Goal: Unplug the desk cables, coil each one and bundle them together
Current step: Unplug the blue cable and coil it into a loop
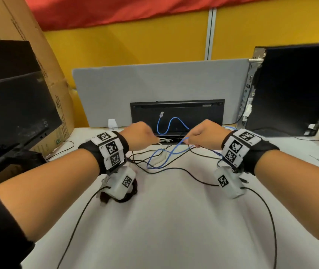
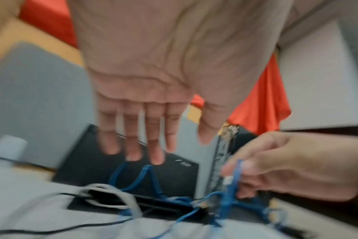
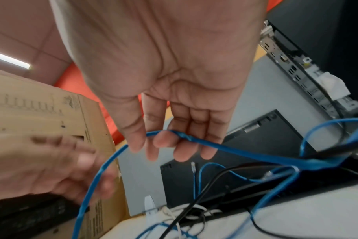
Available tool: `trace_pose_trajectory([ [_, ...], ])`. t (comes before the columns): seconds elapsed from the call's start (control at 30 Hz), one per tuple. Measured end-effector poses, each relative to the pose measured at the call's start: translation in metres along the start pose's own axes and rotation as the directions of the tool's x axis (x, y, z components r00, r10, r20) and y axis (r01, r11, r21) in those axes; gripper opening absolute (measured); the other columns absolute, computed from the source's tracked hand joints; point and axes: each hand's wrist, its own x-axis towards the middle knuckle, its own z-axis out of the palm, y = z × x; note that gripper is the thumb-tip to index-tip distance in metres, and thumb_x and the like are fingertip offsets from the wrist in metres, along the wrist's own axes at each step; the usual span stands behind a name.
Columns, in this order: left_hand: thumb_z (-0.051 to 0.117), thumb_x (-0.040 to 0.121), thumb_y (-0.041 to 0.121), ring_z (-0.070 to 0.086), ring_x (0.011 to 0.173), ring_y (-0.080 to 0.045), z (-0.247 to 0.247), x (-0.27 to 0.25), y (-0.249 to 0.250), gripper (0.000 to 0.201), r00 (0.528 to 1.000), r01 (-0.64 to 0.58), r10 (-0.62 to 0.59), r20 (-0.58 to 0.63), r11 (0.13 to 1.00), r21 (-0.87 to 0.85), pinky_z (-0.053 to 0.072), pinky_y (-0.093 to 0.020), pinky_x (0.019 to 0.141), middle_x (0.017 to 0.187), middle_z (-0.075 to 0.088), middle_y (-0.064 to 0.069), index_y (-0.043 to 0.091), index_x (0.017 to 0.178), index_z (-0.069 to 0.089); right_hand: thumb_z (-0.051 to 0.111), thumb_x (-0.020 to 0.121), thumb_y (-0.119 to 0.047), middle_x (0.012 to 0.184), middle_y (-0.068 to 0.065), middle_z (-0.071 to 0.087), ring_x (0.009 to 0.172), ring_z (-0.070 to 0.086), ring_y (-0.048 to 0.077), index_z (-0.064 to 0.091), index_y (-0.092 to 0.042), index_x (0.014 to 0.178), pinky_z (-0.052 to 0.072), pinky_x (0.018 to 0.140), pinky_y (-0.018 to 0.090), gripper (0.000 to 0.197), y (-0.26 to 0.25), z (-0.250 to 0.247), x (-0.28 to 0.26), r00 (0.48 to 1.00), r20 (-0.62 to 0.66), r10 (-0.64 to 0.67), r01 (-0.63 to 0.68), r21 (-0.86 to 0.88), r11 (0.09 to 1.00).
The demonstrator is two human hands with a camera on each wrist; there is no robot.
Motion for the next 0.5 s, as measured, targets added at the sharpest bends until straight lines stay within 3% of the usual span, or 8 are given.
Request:
trace_pose_trajectory([
  [0.07,0.060,0.091,0.044,0.066,0.086,-0.016,-0.003,0.004,0.029,0.028,0.991,-0.127,0.133,0.012,0.967,-0.221,0.051,-0.030,0.077,0.087,0.072,0.000,0.021,0.086,0.074,0.068,0.087,-0.024,0.047,-0.012,0.057,0.044,0.050,-0.001,0.077,-0.023,0.082,0.040,0.051,0.014,0.010,-0.005,-0.010,0.000,0.999,-0.023,-0.032,0.033,0.031,0.999],
  [0.13,0.059,0.094,0.037,0.070,0.089,-0.015,-0.004,0.011,0.051,0.027,0.973,-0.188,0.224,0.056,0.910,-0.369,0.053,-0.030,0.085,0.088,0.075,-0.001,0.015,0.097,0.075,0.068,0.087,-0.023,0.048,-0.013,0.058,0.047,0.052,-0.003,0.077,-0.023,0.083,0.042,0.050,0.011,0.010,-0.009,-0.023,-0.001,0.997,-0.037,-0.073,0.074,0.042,0.996],
  [0.2,0.057,0.097,0.025,0.072,0.074,-0.018,-0.006,0.017,0.064,0.023,0.968,-0.164,0.239,0.081,0.840,-0.517,0.058,-0.032,0.078,0.076,0.072,-0.005,0.007,0.102,0.070,0.067,0.089,-0.022,0.056,-0.010,0.062,0.056,0.057,0.003,0.077,-0.019,0.087,0.049,0.058,0.015,0.011,-0.009,-0.038,-0.004,0.995,-0.045,-0.091,0.094,0.065,0.993],
  [0.27,0.058,0.097,0.022,0.060,0.053,-0.013,-0.012,0.025,0.071,0.020,0.973,-0.140,0.222,0.062,0.781,-0.609,0.057,-0.027,0.060,0.062,0.060,0.000,0.007,0.097,0.071,0.065,0.090,-0.019,0.058,-0.006,0.063,0.055,0.058,0.005,0.077,-0.015,0.092,0.051,0.058,0.018,0.012,-0.007,-0.054,-0.008,0.994,-0.056,-0.092,0.099,0.132,0.986],
  [0.37,0.061,0.094,0.031,0.041,0.048,-0.009,-0.022,0.036,0.079,0.024,0.975,-0.190,0.219,-0.022,0.787,-0.588,0.040,-0.020,0.047,0.058,0.052,0.006,0.018,0.079,0.075,0.063,0.092,-0.017,0.059,-0.001,0.061,0.051,0.056,0.008,0.074,-0.014,0.098,0.049,0.053,0.017,0.012,-0.002,-0.078,-0.015,0.995,-0.064,-0.079,0.090,0.207,0.974],
  [0.5,0.060,0.094,0.038,0.035,0.039,-0.002,-0.036,0.050,0.090,0.030,0.944,-0.317,0.267,-0.196,0.897,-0.309,0.030,-0.012,0.039,0.056,0.048,0.006,0.023,0.071,0.073,0.064,0.091,-0.022,0.054,-0.002,0.056,0.046,0.049,0.011,0.073,-0.012,0.097,0.046,0.048,0.019,0.014,0.010,-0.100,-0.018,0.999,-0.013,-0.039,0.040,0.098,0.994],
])
